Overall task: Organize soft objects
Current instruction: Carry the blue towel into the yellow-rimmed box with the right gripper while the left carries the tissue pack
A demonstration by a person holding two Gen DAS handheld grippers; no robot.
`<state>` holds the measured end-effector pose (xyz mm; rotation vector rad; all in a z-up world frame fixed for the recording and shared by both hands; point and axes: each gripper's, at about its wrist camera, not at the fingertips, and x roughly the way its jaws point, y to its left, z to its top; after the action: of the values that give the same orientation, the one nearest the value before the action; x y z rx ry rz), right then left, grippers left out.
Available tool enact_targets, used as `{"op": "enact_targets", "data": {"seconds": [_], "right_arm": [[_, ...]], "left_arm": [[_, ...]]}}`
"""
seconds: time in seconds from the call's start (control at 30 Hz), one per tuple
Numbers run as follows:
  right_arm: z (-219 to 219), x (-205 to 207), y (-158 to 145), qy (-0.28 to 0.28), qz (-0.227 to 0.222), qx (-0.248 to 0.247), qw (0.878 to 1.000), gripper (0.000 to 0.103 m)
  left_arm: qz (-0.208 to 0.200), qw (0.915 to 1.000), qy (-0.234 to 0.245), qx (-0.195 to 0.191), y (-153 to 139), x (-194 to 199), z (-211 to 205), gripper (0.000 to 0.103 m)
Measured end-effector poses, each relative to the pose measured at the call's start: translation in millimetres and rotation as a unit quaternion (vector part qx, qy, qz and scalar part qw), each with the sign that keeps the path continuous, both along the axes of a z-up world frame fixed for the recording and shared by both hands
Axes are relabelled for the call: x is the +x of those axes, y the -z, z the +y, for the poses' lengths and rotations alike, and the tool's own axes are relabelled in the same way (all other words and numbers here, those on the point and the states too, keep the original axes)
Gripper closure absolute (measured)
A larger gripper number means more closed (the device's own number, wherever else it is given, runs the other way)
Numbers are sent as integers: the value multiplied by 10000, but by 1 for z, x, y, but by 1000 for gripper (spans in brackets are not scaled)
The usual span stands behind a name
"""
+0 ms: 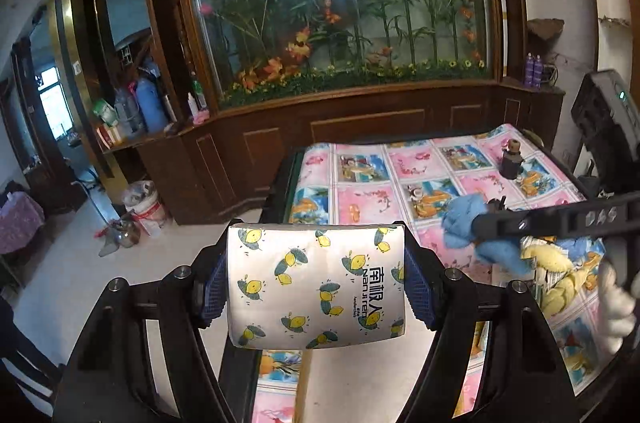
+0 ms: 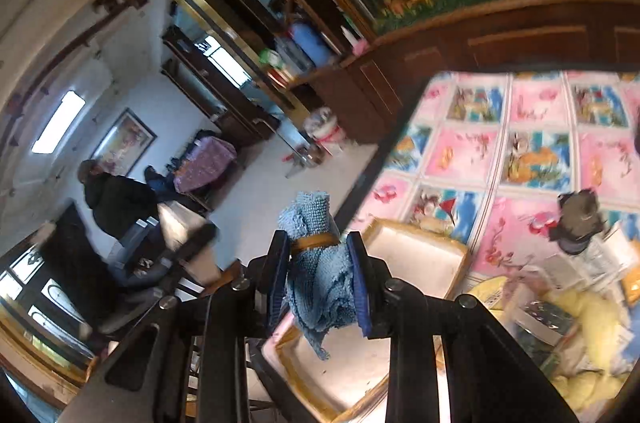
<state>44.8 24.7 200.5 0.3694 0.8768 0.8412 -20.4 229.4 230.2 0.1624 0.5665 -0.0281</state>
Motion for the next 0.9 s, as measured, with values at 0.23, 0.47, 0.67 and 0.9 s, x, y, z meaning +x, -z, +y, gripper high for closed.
{"op": "enact_targets", "data": {"seconds": [0.23, 0.47, 0.67, 0.9], "right_arm": [[50, 49, 114, 292, 699, -905, 9930, 74], [55, 60, 150, 524, 666, -1499, 9851, 74], [44, 55, 148, 740, 566, -1548, 9835, 68], [40, 49, 137, 739, 433, -1347, 9872, 63]], "left_arm": [[1098, 9882, 134, -1064, 115, 72, 9, 30], [1692, 9684, 33, -1833, 179, 102, 15, 30], [1768, 9517, 87, -2507, 183, 107, 27, 28], [1911, 9391, -38, -2854, 179, 101, 36, 27]]}}
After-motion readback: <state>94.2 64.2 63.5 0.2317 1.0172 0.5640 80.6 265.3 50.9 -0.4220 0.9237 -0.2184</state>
